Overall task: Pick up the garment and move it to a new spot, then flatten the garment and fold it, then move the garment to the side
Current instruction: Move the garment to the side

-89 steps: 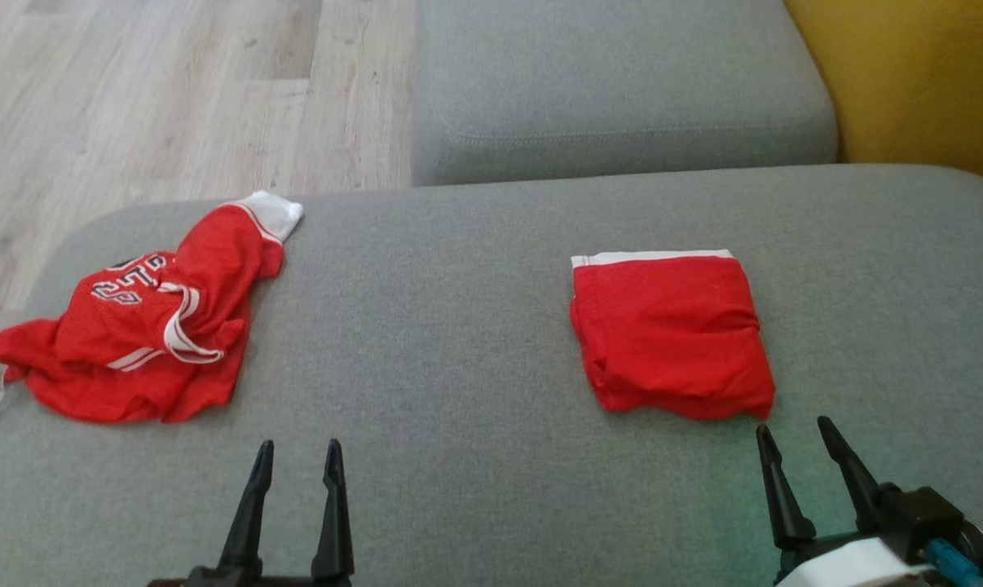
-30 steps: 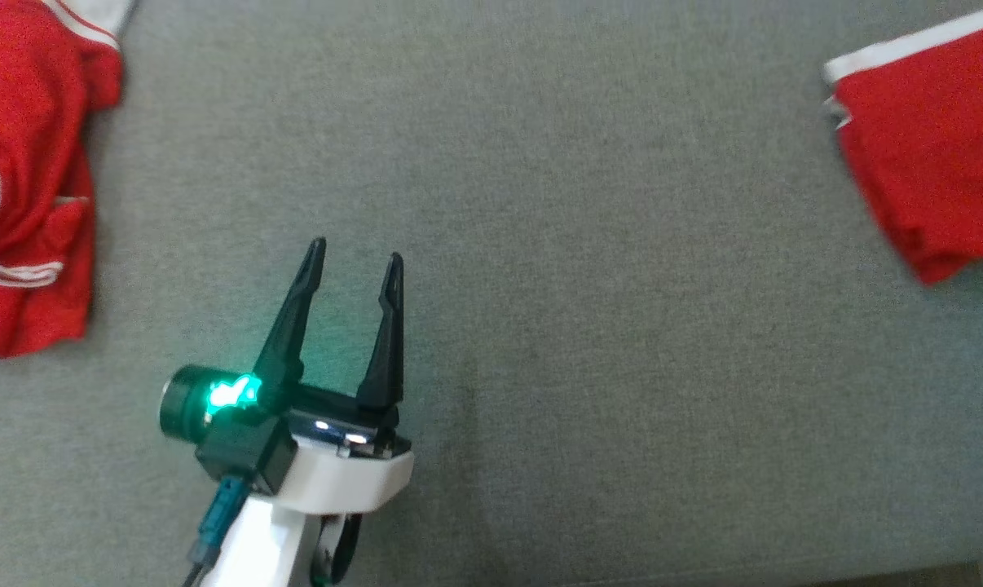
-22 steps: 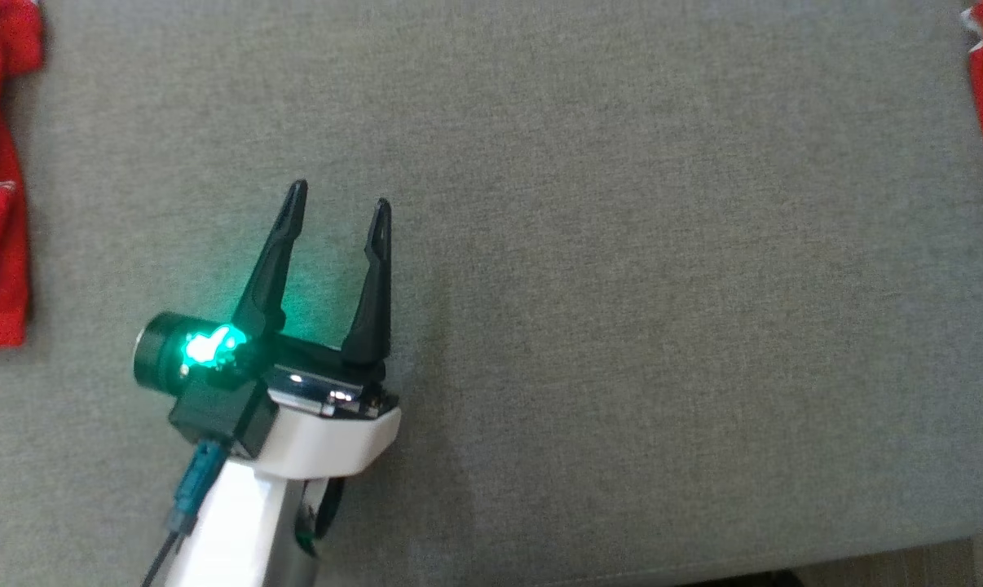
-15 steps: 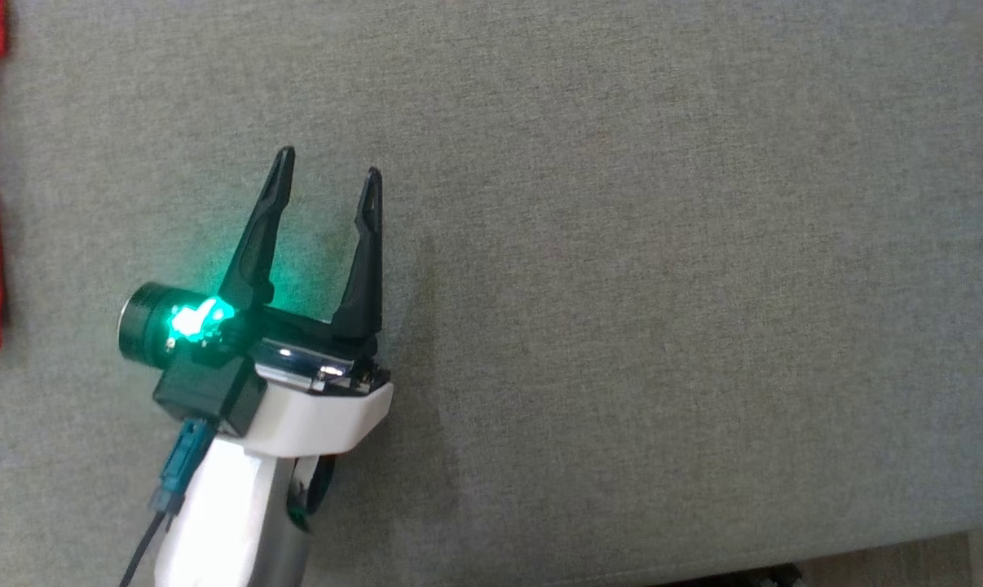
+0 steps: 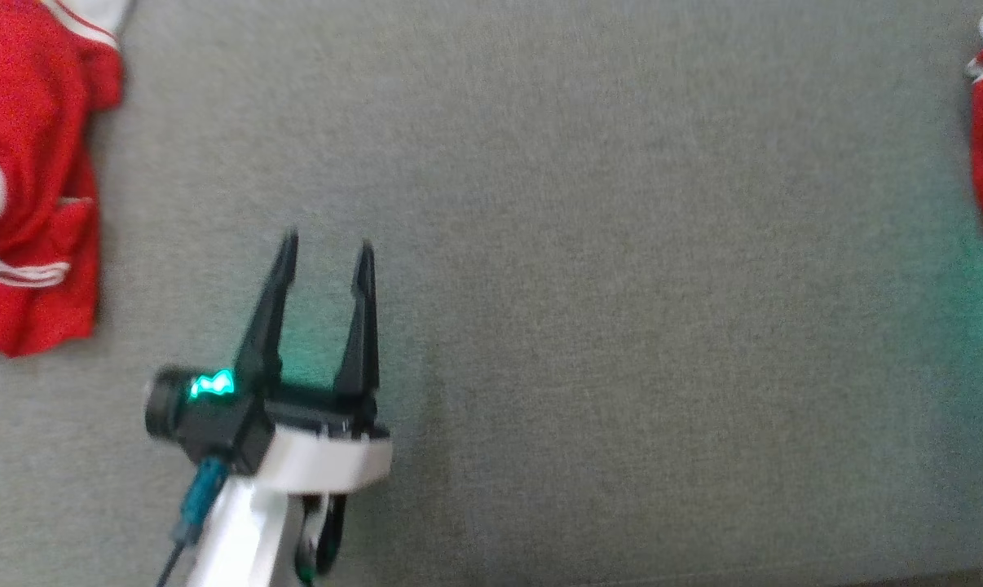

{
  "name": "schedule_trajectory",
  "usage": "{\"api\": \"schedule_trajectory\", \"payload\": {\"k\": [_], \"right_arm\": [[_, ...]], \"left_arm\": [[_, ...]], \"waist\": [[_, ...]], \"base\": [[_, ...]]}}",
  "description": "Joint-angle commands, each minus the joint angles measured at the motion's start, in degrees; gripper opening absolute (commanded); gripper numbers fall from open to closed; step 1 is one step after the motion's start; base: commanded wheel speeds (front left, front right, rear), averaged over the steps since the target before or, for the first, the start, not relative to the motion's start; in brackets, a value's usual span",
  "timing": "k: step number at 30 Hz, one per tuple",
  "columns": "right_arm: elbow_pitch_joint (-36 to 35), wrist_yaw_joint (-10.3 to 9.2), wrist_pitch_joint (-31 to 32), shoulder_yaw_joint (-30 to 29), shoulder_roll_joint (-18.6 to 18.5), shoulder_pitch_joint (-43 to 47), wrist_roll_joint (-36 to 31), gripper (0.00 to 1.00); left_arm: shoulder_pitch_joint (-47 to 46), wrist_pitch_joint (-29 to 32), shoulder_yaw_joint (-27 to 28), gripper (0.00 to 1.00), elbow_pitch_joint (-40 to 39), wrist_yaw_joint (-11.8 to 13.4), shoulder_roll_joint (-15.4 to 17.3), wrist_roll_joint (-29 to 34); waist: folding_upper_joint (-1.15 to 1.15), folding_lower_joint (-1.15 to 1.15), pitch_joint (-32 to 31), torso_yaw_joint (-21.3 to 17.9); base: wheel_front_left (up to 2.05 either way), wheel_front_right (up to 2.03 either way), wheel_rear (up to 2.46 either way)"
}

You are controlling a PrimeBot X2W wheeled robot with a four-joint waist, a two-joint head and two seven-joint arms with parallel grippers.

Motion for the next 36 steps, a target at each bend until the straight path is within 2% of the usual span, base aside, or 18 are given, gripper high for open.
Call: {"api": "schedule_trajectory", "payload": {"k": [1, 4, 5, 7, 10, 14, 17, 24, 36], "right_arm": [[-0.9, -0.04, -2.6, 2.7, 0.7, 1.5, 1.0, 1.0], [2.5, -0.04, -8.2, 8.1, 4.6, 3.5, 2.0, 1.0], [5.2, -0.04, -12.4, 12.4, 6.9, 4.9, 2.7, 1.0], [7.8, -0.04, -16.2, 17.4, 9.0, 6.3, 4.8, 1.0], [11.5, -0.04, -20.4, 24.1, 10.7, 7.7, 7.7, 1.0], [15.1, -0.04, -24.7, 29.8, 11.6, 9.1, 9.2, 1.0], [16.3, -0.04, -25.6, 30.1, 12.9, 10.5, 8.6, 1.0], [9.3, -0.04, -25.7, 24.2, 16.3, 15.6, 5.3, 1.0], [1.9, -0.04, -25.7, 20.9, 18.9, 23.1, -1.2, 1.0]], "left_arm": [[2.4, -0.3, 1.0, 1.0, -0.4, 0.5, 0.1, -1.9], [5.2, -0.3, 0.7, 1.0, 1.2, 1.2, 0.1, -3.9], [6.8, -0.3, 0.7, 1.0, 2.1, 1.6, 0.1, -4.5], [8.3, -0.3, 0.9, 1.0, 2.5, 2.4, 0.1, -4.6], [10.3, -0.3, 1.3, 1.0, 2.7, 3.4, 0.1, -4.7], [13.2, -0.3, 1.8, 1.0, 2.6, 4.2, 0.1, -4.4], [15.6, -0.3, 2.2, 1.0, 1.7, 4.6, 0.1, -3.6], [19.6, -0.3, 2.4, 1.0, -0.7, 5.2, 0.1, -3.1], [23.4, -0.3, 4.1, 1.0, -2.1, 6.7, 0.1, -3.0]], "waist": [[0.0, 0.01, -5.6, 1.6], [0.0, 0.01, -9.5, 2.4], [0.0, 0.01, -12.1, 3.0], [0.0, 0.01, -14.6, 3.7], [0.0, 0.01, -18.3, 4.5], [0.0, 0.01, -22.9, 5.4], [0.0, 0.01, -25.8, 5.8], [0.0, 0.01, -29.0, 6.6], [0.0, 0.01, -32.1, 6.8]], "base": [[0.0, 0.0, 0.0], [0.0, 0.0, 0.0], [0.0, 0.0, 0.0], [0.0, 0.0, 0.0], [0.0, 0.0, 0.0], [0.0, 0.0, 0.0], [0.0, 0.0, 0.0], [0.0, 0.0, 0.0], [0.0, 0.0, 0.0]]}}
